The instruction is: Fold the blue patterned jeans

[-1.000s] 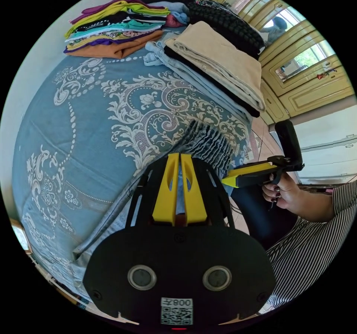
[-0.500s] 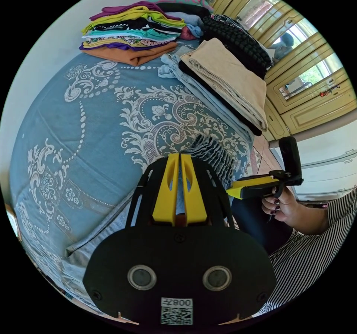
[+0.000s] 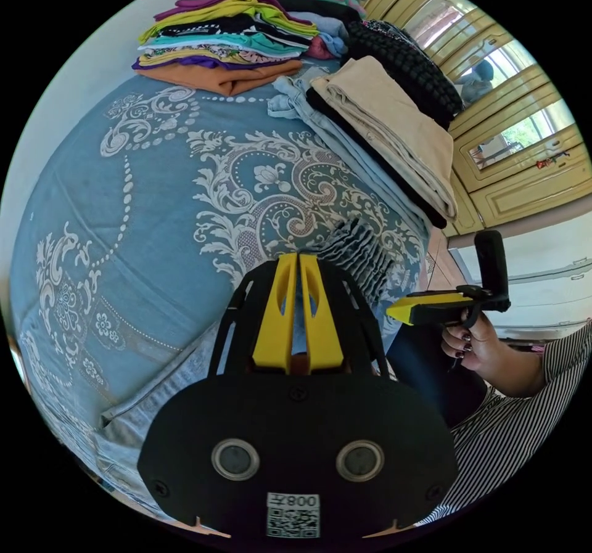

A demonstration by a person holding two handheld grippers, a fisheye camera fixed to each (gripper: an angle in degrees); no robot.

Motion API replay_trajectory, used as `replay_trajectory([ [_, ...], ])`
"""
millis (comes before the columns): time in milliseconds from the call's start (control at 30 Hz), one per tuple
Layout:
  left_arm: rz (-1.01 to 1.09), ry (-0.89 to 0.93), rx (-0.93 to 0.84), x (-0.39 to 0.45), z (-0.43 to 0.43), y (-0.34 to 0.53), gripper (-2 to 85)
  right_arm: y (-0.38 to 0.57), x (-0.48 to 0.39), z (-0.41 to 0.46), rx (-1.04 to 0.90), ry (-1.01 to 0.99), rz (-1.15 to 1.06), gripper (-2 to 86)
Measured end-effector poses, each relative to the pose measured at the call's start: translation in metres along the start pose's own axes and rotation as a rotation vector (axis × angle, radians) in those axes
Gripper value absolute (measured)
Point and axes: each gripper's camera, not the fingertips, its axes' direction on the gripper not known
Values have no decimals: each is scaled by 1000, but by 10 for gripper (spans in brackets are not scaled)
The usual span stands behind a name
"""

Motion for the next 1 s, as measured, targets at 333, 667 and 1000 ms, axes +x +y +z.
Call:
replay_trajectory([
  [333,-62,-14,99,-14,-13,36,12,-20,-71,24,35,114,-161,0],
  [667,-51,-19,88,-8,-9,121,3,-45,-127,134,-174,510,-389,0],
  [1000,-51,-62,97,-23,-14,171,2,-44,-176,204,-203,690,-550,1],
])
